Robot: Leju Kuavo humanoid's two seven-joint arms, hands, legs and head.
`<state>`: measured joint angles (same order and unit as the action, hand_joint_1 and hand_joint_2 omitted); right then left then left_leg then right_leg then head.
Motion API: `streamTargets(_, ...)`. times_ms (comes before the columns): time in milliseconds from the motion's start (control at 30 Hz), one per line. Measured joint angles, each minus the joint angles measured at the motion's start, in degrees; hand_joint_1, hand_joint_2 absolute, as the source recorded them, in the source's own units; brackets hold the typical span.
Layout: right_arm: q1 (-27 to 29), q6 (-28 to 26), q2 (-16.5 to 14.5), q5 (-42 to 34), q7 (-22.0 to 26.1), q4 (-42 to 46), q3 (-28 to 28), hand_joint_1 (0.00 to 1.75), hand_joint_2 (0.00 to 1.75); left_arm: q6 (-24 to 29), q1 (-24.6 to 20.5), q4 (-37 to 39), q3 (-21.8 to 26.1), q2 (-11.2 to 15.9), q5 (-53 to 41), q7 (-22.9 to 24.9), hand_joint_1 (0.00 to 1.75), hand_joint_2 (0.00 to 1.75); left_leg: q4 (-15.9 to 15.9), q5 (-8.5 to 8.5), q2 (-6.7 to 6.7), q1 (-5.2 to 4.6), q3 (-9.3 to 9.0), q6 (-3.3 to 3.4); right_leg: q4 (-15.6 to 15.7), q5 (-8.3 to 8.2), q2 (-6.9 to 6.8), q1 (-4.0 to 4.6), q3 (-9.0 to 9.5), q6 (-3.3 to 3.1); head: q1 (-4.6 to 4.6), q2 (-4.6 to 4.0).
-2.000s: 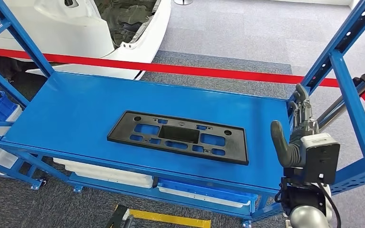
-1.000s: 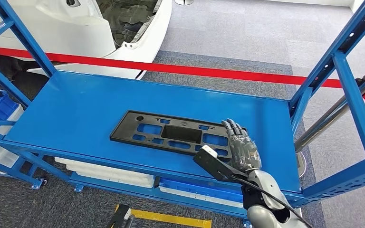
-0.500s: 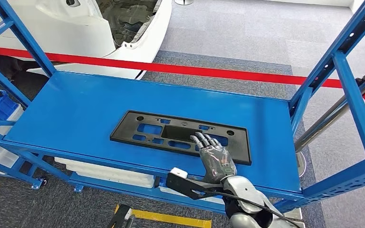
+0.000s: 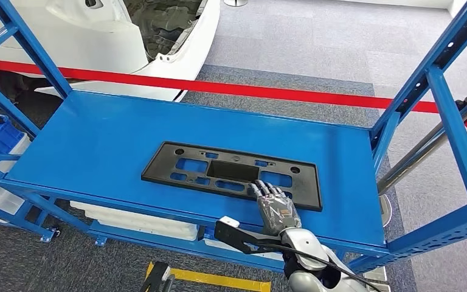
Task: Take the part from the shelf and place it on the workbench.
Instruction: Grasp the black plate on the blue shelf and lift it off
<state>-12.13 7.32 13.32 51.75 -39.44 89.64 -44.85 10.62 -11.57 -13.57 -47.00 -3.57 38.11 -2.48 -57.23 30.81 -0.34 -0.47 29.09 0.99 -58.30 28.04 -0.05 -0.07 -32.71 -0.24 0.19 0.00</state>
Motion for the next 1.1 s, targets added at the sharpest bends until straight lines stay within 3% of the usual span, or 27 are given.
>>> streamTargets(533,1.9,2.1,-1.3,15.1,-0.1,-5.5,5.1,0.00,1.75,-1.4,0.0,0.0,-1.0,0.0,-0.2,0.7,0.00,0.00,0.0,-0.03,-0.02,-0.16,-0.12,0.03,0.0,-0.06,-0.08,0.02,0.23,0.12,-0.05,0.00)
streamTargets(1100,4.5,-1.4,-2.3,20.9,-0.1,-5.4,7.7,0.00,1.75,-2.4,0.0,0.0,-1.3,0.0,-0.4,0.5,0.00,0.00,-0.1,-0.25,-0.02,-0.33,-0.01,0.33,0.4,-0.43,-0.08,-0.17,0.45,0.63,0.10,0.00)
